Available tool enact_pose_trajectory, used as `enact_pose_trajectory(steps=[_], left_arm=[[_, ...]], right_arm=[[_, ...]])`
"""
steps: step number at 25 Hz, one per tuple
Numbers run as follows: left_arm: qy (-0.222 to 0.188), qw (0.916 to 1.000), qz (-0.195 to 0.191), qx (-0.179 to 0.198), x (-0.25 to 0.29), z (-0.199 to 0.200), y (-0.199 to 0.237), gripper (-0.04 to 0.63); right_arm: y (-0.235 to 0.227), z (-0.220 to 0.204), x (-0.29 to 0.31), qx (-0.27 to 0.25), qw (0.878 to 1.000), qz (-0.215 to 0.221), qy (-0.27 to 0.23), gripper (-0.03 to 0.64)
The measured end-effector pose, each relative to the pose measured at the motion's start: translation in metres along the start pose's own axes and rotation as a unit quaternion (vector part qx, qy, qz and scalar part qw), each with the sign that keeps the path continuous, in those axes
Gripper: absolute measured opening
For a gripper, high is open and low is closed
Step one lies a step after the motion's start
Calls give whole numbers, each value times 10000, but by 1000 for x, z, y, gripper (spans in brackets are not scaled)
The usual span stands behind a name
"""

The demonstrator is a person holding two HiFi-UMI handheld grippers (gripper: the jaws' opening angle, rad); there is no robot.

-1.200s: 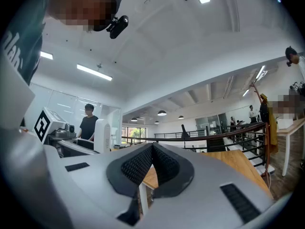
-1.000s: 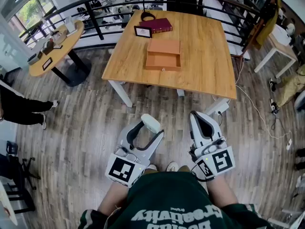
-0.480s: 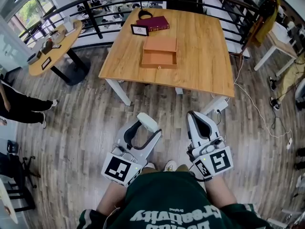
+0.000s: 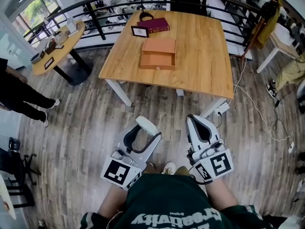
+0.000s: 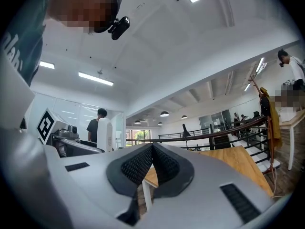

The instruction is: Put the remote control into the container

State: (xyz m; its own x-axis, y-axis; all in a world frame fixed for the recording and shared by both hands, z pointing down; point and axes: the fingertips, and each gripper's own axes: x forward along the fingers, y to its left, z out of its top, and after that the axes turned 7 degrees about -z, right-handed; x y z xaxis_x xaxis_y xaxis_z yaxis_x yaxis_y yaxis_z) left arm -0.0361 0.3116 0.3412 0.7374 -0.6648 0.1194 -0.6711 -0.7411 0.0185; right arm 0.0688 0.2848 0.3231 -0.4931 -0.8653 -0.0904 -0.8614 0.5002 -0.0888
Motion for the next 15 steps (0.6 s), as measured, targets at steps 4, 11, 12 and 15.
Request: enact_pose_trajectory(steps=[4,11,12,15], left_arm=[[-19,10000,15,26,2,5,-4,244],[68,9999,8,129,6,3,3,244],[70,9999,1,141,7,3,5,244],[51,9999,-4,149,8,3,15,244]], right_arm=[[-2,3,-6,-8,10000,19,-18,17],[-8,1,0,-55,10000,-35,-37,17],[-6,1,3,-76,10000,-22,-45,17],[-2,1,13,-126,9999,7,-54,17]])
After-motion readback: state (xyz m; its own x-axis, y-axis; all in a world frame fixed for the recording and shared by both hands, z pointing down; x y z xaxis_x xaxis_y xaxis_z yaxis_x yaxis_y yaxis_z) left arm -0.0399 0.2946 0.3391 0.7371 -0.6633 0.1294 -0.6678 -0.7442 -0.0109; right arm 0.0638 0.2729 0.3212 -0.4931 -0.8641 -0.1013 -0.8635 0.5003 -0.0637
